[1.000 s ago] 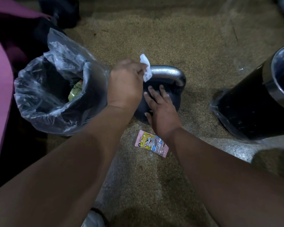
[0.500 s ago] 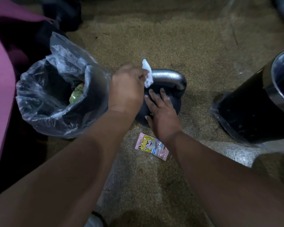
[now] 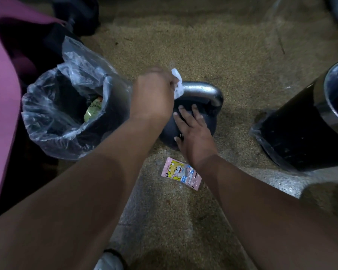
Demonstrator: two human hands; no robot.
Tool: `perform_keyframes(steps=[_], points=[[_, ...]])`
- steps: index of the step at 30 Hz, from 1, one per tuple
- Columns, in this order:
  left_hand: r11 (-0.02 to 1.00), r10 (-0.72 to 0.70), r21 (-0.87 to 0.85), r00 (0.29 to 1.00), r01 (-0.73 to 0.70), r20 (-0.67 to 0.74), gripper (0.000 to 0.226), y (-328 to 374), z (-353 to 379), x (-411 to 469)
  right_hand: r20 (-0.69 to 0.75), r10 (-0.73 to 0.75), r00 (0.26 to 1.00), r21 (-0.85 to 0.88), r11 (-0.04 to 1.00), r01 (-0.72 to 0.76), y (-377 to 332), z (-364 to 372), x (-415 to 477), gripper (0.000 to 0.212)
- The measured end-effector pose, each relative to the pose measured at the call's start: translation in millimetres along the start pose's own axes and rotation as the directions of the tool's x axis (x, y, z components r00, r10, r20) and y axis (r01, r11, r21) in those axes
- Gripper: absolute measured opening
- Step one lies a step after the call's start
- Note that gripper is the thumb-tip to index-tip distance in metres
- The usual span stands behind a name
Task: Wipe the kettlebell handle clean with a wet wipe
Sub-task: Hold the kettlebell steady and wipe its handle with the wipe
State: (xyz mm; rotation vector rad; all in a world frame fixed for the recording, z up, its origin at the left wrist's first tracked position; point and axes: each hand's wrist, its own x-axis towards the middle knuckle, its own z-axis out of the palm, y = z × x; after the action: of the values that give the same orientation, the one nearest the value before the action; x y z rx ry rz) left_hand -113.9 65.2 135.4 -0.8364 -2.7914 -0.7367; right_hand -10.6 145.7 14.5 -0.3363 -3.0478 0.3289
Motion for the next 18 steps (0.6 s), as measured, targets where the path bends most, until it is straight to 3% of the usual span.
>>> perform_keyframes(steps=[4,8,11,18], points=[[1.0,0.026,0.013,1.0,-0.026,0.009,0.021,-1,-4,0,-0.004,-0.003,1.0,0.001,1.0,0.003,0,-2,0,0.069],[0.997,0.02,0.077,0.99,-0.03,0.137,0.022,6,-9,11,0.018,0.0,1.0,-0.001,1.0,0.0,0,-2,-1,0.069],[0.993,0.076,0.081,0.991,-0.086,0.114,0.018,5,-11,3,0.014,-0.001,1.0,0.026,1.0,0.0,0,-3,-1,0.069],[0.984,0.006,0.168,0.964,-0.053,0.267,0.026,13,-18,26,0.019,-0.011,1.0,-0.027,1.0,0.011,-1,-5,-1,0.069]])
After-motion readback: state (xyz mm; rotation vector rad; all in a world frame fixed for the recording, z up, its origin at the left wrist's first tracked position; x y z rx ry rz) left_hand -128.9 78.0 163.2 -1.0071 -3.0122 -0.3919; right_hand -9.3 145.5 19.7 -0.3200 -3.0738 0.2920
